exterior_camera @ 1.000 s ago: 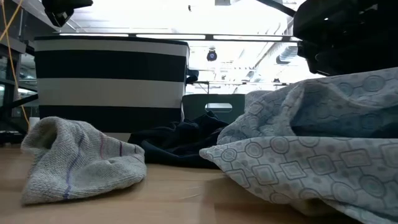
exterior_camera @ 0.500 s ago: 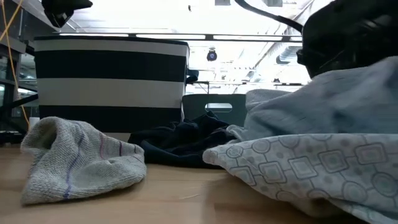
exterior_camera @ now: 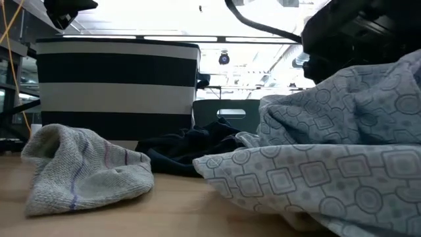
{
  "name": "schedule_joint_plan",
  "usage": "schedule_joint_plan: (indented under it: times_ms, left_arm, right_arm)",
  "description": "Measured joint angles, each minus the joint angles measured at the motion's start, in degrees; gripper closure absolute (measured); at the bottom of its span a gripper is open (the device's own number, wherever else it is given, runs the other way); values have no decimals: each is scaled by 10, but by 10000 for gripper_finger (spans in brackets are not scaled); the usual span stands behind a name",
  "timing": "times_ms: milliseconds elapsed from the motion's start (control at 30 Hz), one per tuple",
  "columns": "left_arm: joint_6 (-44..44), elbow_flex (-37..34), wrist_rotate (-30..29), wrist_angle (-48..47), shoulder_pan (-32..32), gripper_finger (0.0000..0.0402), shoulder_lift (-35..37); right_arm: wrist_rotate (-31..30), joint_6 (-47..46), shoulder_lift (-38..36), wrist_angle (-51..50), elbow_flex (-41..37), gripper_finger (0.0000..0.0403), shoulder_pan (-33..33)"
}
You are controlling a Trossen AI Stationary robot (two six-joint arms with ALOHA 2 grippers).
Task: Pick & Place Cloths
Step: Put the white shirt into the dark blue bin
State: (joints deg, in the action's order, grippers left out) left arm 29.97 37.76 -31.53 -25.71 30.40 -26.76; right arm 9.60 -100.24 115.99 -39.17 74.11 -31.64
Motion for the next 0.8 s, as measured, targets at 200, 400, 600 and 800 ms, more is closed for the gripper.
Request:
schedule_joint_plan:
  times_ms: [200,400,600,800]
  left_arm:
    - [0,0,0,1,0,146,0]
    - [0,0,0,1,0,146,0]
    - [-1,0,0,1,0,146,0]
    - [3,0,0,1,0,146,0]
  right_arm:
    - [-76,0,-69,-10,-6,374,5]
    - [-178,27,-176,4,-5,374,7]
    - [-271,106,-269,32,-3,374,6]
    - [-391,231,-342,101,-2,374,10]
